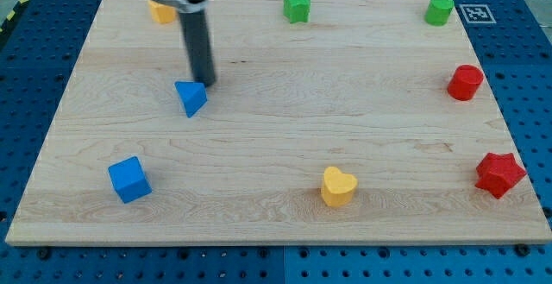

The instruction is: Slide the blue triangle diagonally to the green star

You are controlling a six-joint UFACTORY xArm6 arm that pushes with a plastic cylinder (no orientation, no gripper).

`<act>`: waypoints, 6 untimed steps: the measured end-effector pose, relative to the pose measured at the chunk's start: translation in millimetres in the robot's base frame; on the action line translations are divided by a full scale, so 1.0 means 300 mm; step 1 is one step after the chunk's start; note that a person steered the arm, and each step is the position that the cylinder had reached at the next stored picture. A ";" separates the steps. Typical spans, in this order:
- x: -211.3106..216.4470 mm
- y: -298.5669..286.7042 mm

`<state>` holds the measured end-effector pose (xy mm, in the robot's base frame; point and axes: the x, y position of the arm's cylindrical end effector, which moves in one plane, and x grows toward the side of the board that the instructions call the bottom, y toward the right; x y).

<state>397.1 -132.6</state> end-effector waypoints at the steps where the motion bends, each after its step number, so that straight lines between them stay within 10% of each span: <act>1: 0.020 -0.175; 3: 0.205 -0.044; 5: 0.077 0.287; 6: 0.070 0.144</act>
